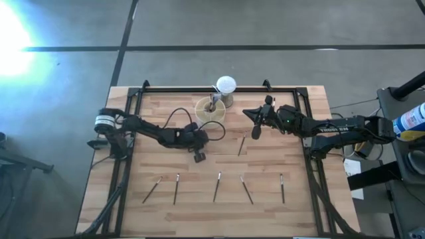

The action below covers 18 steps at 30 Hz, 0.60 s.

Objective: Put items in baskets/containers
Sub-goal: Put the black eyeshadow brush into the white organizer

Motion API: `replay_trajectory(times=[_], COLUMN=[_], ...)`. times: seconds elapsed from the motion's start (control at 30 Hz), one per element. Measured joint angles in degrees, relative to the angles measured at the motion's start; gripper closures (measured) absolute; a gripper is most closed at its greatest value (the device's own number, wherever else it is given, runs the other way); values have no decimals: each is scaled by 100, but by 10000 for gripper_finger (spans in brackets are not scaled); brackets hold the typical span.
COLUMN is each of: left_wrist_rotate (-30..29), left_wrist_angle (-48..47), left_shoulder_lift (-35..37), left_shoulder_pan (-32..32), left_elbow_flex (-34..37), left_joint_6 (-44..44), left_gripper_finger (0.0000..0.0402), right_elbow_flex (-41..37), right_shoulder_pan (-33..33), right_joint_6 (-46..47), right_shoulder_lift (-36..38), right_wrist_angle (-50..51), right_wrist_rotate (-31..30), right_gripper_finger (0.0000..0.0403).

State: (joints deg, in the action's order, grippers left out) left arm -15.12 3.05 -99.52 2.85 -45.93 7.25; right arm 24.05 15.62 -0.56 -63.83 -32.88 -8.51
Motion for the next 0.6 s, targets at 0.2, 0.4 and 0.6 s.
replay_trajectory(times=[0.2,0.4,0.6], left_wrist_rotate=[-401,-444,-440], left_wrist_angle=[63,296,707], left_shoulder_lift=[261,468,698], left_shoulder_pan=[-64,-151,-168], left_elbow_flex=[47,59,234], left_joint_6=[1,17,19], left_gripper_finger=[399,399,399], right_elbow_flex=[0,0,0], right_shoulder_pan=[0,2,0], right_joint_6=[9,-4,-2], right_shoulder_lift=[0,0,0], right_wrist_angle=[1,-1,2], right_wrist_rotate=[1,2,2], right_gripper_finger=[394,394,394])
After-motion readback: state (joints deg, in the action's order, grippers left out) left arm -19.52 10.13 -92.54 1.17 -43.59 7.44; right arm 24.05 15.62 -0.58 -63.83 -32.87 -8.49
